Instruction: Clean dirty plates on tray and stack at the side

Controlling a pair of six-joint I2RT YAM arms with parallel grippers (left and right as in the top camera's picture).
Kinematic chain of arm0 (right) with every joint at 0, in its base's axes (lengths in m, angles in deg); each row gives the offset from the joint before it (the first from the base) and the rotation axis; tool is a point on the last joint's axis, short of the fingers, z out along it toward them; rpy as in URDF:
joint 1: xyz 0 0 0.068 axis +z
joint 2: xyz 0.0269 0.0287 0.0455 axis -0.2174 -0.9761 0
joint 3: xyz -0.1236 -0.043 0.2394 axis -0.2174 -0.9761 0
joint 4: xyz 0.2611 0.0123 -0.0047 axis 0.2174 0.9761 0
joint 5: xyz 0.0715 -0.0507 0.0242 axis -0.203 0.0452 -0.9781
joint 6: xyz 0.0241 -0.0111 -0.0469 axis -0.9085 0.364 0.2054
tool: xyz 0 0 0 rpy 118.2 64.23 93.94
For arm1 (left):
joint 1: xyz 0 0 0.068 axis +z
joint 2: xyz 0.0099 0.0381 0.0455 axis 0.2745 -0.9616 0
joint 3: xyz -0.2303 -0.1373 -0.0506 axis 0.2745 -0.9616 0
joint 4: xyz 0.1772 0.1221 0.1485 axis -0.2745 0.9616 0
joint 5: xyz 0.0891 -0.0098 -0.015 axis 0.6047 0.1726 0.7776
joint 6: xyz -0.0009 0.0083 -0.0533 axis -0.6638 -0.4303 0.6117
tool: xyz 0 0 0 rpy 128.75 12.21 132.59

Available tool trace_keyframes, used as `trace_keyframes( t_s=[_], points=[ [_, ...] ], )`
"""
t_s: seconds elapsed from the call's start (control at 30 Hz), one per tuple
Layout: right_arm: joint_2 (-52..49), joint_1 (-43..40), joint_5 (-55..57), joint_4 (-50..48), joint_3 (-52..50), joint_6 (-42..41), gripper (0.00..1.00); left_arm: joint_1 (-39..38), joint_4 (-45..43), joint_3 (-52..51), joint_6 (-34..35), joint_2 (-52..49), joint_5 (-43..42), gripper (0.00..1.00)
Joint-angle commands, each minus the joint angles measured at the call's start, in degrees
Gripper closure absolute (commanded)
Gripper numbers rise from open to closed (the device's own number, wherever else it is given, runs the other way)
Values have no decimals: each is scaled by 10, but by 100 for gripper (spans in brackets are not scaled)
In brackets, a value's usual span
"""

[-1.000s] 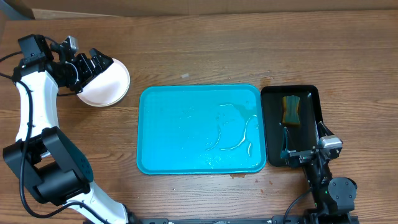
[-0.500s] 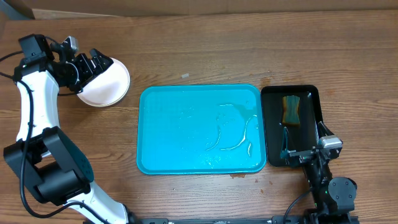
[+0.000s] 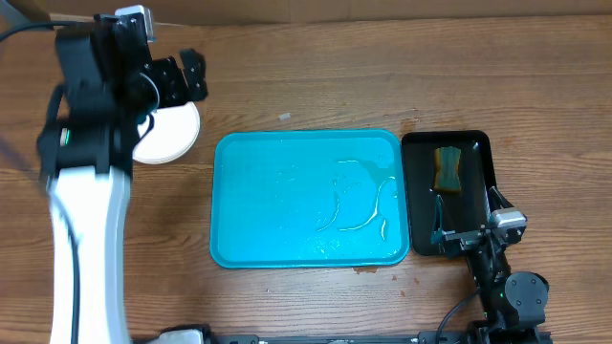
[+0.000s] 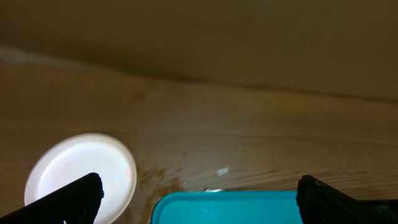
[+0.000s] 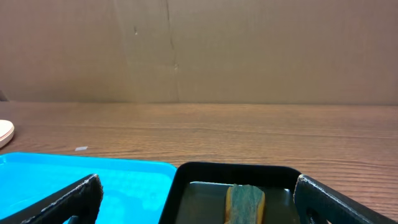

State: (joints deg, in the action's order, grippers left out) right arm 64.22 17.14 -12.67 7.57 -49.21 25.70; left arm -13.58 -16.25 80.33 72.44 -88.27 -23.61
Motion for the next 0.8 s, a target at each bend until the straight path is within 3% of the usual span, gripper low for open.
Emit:
trace_keyframes(
  t_s=[0.0, 0.23, 0.53, 0.77],
  points=[
    [7, -2, 5, -2, -6, 4, 0, -39, 3, 6, -4, 74, 23, 0],
    [7, -2, 5, -2, -6, 4, 0, -75, 10, -53, -4, 242, 23, 0],
    [7, -2, 5, -2, -6, 4, 0, -73, 8, -276, -5, 468, 65, 0],
    [7, -2, 5, -2, -6, 4, 0, -73, -125, -453, -4, 610, 93, 0]
  ],
)
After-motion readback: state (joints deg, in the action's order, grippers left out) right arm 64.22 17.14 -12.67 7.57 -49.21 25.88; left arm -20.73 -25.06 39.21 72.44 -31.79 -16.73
